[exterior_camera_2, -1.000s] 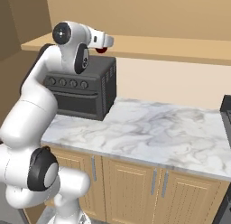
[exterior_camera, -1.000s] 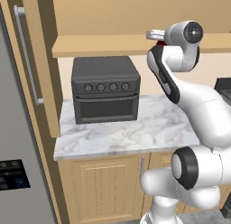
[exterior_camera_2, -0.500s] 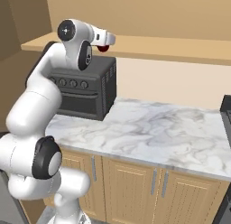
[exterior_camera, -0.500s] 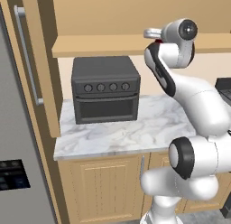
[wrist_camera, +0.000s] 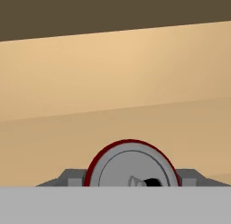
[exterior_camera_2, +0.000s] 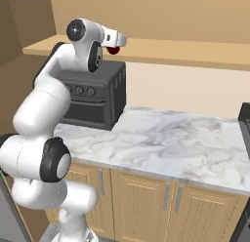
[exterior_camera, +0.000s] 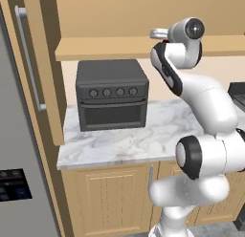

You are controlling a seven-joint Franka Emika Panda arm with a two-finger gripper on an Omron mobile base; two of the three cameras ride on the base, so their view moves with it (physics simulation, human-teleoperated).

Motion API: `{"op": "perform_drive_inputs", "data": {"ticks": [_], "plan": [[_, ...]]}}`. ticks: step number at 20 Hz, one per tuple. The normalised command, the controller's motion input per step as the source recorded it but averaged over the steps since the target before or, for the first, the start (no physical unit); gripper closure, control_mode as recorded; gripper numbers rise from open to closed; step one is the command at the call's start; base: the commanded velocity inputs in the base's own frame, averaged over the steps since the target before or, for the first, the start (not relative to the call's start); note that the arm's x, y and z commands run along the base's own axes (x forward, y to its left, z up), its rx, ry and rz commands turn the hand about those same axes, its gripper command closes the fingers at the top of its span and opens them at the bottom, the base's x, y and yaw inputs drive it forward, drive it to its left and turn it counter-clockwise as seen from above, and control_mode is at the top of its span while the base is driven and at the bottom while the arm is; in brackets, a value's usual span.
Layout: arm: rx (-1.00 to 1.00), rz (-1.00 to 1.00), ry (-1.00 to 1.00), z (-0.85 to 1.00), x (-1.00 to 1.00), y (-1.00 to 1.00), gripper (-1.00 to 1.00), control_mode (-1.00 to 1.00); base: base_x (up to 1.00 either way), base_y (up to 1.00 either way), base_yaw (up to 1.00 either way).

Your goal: Pick the can from the counter and place it in the open cabinet.

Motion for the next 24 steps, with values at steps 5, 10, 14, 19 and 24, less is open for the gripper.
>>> {"op": "perform_drive_inputs", "data": {"ticks": [5,10,14,19,24], "plan": [[0.0,0.0,0.01,0.0,0.4,0.0,1.0,-1.0,0.0,0.0,0.0],[0.0,0.0,0.03,0.0,0.5,0.0,1.0,-1.0,0.0,0.0,0.0],[0.0,0.0,0.04,0.0,0.58,0.0,1.0,-1.0,0.0,0.0,0.0],[0.0,0.0,0.01,0.0,0.27,0.0,1.0,-1.0,0.0,0.0,0.0],[0.0,0.0,0.0,0.0,0.07,0.0,1.0,-1.0,0.0,0.0,0.0]]}}
